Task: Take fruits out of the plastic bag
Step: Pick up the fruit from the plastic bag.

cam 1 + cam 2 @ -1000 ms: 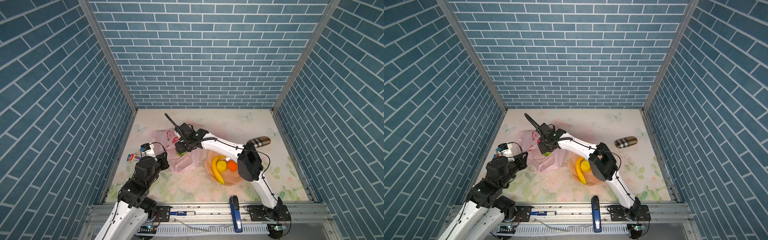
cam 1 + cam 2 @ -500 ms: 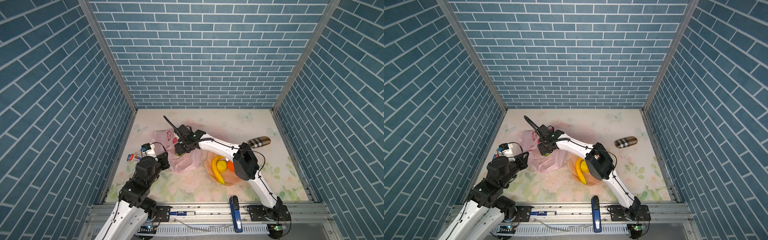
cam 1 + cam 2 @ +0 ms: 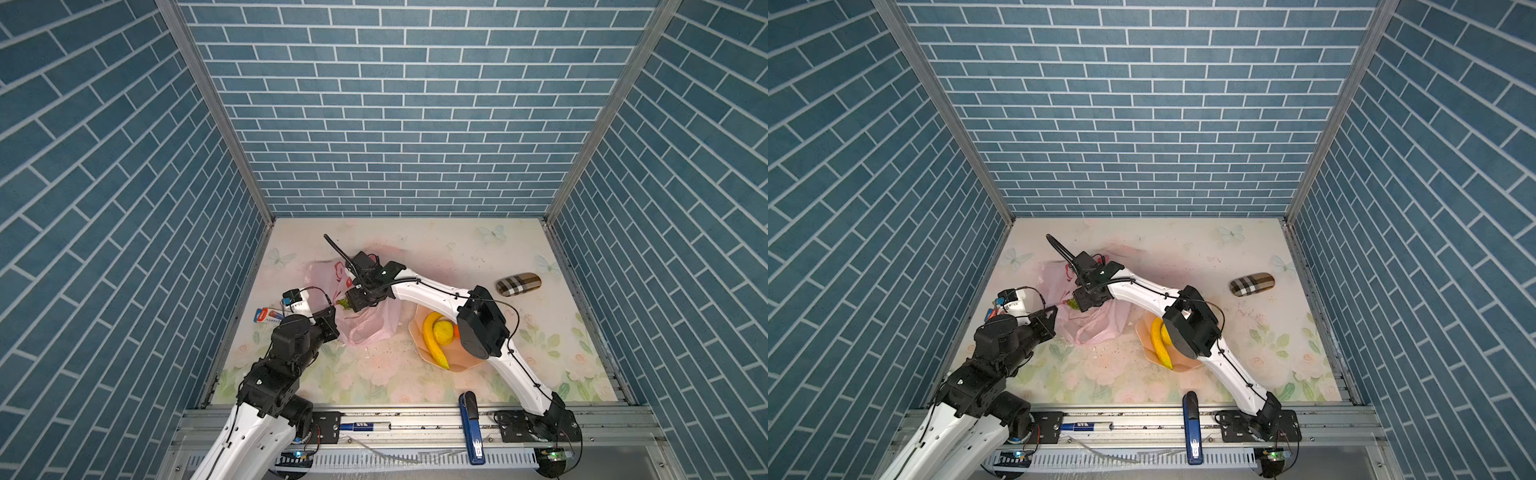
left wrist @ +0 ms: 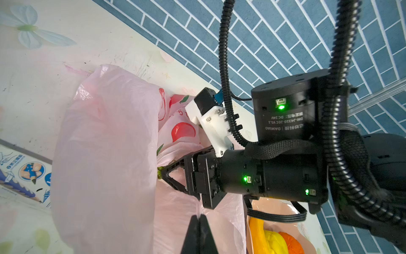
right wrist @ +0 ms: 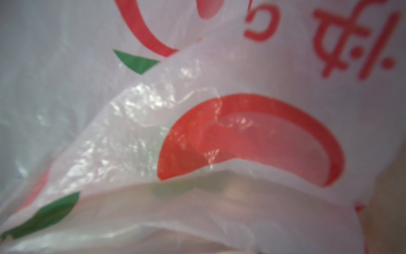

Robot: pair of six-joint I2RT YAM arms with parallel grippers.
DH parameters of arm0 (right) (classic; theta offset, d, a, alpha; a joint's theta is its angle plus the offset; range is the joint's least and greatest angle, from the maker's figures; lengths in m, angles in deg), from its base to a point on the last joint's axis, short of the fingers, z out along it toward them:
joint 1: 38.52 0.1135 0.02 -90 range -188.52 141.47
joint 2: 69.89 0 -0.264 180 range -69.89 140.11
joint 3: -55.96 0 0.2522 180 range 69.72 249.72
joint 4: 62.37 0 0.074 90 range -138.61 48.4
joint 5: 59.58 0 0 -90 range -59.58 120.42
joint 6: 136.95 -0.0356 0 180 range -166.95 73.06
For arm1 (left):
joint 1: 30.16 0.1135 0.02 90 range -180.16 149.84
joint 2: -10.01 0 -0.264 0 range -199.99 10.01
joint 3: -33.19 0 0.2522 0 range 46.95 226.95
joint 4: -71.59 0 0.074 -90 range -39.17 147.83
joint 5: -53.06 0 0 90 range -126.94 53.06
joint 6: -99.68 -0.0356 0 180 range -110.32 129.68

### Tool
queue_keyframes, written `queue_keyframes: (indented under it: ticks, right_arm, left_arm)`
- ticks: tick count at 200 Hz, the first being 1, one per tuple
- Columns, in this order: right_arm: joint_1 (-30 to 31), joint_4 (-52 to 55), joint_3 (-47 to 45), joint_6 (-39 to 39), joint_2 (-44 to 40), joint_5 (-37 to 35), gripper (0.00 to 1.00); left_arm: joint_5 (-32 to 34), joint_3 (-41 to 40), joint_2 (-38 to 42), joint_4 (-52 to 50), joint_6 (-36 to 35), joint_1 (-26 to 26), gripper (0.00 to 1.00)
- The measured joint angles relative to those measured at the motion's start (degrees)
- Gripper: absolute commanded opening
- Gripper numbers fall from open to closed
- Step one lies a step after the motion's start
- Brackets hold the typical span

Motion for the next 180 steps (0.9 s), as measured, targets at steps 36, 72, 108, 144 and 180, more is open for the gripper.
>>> queue_keyframes:
  ticks: [36,72,108,144,180]
  right_arm:
    - [0.00,-3.08,-0.02,-0.11,0.00,2.34,0.72]
    - [0.00,-5.49,-0.02,-1.07,0.00,3.96,0.79]
    - [0.00,-6.64,0.33,-3.69,0.68,3.80,0.81]
    - [0.00,-7.28,2.49,-5.55,4.33,2.51,0.80]
    - [-0.04,-7.78,2.89,-6.54,6.45,0.55,0.70]
  left_arm:
    - [0.02,-0.13,0.39,-0.13,0.20,0.00,0.00]
    - [0.04,-0.13,0.42,-0.13,0.24,0.00,0.00]
    - [0.20,-0.74,1.29,-0.17,0.26,0.00,0.00]
    - [0.24,-1.11,2.56,-1.05,0.66,0.00,0.00]
    - [0.26,-1.68,4.04,-2.29,1.31,0.00,0.00]
